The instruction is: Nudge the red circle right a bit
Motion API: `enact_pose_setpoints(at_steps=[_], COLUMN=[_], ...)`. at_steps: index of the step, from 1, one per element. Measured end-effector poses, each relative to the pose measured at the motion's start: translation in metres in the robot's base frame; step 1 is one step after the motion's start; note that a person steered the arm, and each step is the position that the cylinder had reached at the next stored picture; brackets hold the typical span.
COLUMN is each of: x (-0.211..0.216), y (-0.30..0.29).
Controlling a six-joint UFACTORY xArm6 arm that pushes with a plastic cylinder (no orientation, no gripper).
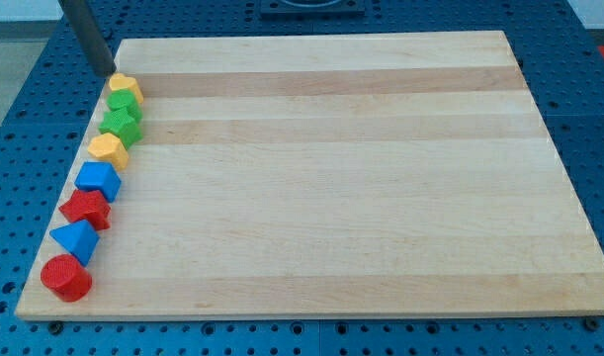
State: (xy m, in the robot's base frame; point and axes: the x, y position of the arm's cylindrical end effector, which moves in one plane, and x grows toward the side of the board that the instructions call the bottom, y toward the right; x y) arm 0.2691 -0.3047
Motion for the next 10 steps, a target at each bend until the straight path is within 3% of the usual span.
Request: enact_pose_setpoints(at_steps=[7, 8, 10], x=[0.046, 0.089, 0.123], y=[0.0, 0.0, 0.0])
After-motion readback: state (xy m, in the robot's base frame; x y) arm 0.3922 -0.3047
